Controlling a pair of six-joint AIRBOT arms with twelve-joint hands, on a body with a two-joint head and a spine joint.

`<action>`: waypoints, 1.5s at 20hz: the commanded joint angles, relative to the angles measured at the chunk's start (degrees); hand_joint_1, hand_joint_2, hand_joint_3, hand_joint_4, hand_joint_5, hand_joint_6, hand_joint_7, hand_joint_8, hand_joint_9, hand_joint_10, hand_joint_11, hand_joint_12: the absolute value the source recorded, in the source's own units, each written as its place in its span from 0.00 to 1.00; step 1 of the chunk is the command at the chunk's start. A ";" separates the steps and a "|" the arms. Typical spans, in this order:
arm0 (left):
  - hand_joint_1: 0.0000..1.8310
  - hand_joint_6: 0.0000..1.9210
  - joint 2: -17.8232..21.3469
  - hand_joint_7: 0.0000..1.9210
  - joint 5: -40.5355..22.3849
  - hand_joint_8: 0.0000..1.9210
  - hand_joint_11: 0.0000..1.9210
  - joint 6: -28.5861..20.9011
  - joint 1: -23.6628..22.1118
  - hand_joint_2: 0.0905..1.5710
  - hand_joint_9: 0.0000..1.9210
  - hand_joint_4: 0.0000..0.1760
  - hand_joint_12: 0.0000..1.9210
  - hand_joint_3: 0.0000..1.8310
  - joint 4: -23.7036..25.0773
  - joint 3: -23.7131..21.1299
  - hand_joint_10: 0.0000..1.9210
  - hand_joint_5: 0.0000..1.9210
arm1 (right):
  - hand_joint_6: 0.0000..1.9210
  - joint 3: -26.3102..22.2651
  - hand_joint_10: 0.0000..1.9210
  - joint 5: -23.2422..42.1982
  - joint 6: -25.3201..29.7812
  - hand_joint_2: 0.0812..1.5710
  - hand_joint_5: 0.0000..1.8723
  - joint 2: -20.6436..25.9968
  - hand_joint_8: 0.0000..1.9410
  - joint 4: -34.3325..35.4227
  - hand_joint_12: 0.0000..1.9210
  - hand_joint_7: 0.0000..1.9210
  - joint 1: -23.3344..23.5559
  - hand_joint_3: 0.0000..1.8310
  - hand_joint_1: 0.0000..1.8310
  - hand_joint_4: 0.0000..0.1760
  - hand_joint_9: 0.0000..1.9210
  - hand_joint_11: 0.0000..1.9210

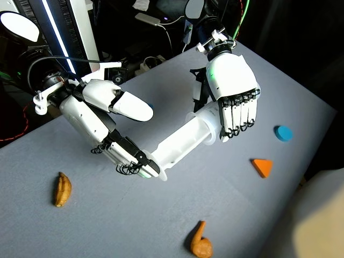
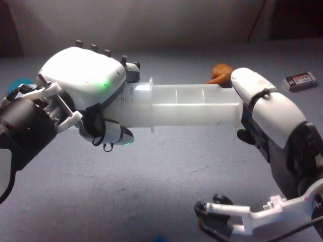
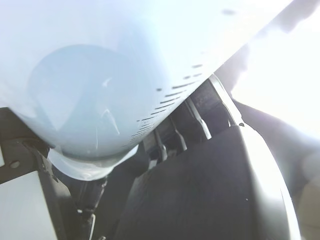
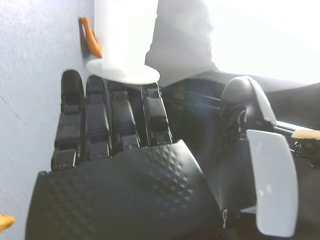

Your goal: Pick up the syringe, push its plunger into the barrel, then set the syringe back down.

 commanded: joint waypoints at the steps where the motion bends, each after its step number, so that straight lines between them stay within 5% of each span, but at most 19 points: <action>1: 0.75 0.50 0.20 0.47 6.30 0.55 0.41 -0.22 -1.27 0.71 0.47 0.00 0.64 0.00 3.09 0.09 0.69 0.47 | 0.00 -0.12 0.00 -0.33 0.15 0.68 0.07 -0.52 0.00 -6.01 0.30 0.05 0.26 0.00 0.00 0.79 0.05 0.00; 13: 0.75 0.50 0.19 0.48 6.06 0.53 0.42 -0.23 -1.14 0.70 0.50 0.00 0.62 0.00 3.09 0.16 0.66 0.47 | 0.00 -0.08 0.00 4.62 -4.41 0.68 0.09 -4.95 0.00 -7.06 0.26 0.05 4.06 0.00 0.00 0.79 0.05 0.00; 14: 0.80 0.46 0.19 0.48 6.06 0.51 0.39 -0.23 -1.06 0.69 0.51 0.00 0.80 0.00 3.09 0.16 0.59 0.48 | 0.00 -0.03 0.00 5.15 -4.77 0.68 0.10 -5.75 0.00 -7.06 0.26 0.06 4.40 0.00 0.00 0.79 0.05 0.00; 16: 0.81 0.47 0.20 0.48 6.06 0.50 0.39 -0.23 -0.97 0.69 0.51 0.00 0.85 0.00 3.09 0.15 0.58 0.47 | 0.00 0.33 0.00 6.13 -5.36 0.68 0.10 -7.40 0.00 -7.06 0.27 0.05 4.95 0.00 0.00 0.79 0.05 0.00; 17: 0.76 0.48 0.20 0.48 6.06 0.52 0.40 -0.23 -0.94 0.70 0.49 0.00 0.72 0.00 3.09 0.15 0.65 0.48 | 0.00 0.77 0.00 7.02 -5.52 0.68 0.09 -8.50 0.00 -7.06 0.27 0.05 5.27 0.00 0.00 0.79 0.05 0.00; 19: 0.75 0.49 0.20 0.48 6.05 0.52 0.42 -0.22 -0.91 0.70 0.49 0.00 0.66 0.00 3.10 0.12 0.67 0.48 | 0.00 1.68 0.00 7.31 -5.54 0.68 0.09 -10.30 0.00 -7.06 0.25 0.05 5.72 0.00 0.00 0.79 0.05 0.00; 30: 0.75 0.50 0.20 0.48 5.78 0.52 0.42 0.29 -0.67 0.70 0.48 0.00 0.65 0.00 3.11 0.07 0.68 0.48 | 0.00 6.73 0.00 14.68 -6.13 0.69 0.08 -16.00 0.00 -7.06 0.26 0.04 7.82 0.00 0.00 0.79 0.04 0.00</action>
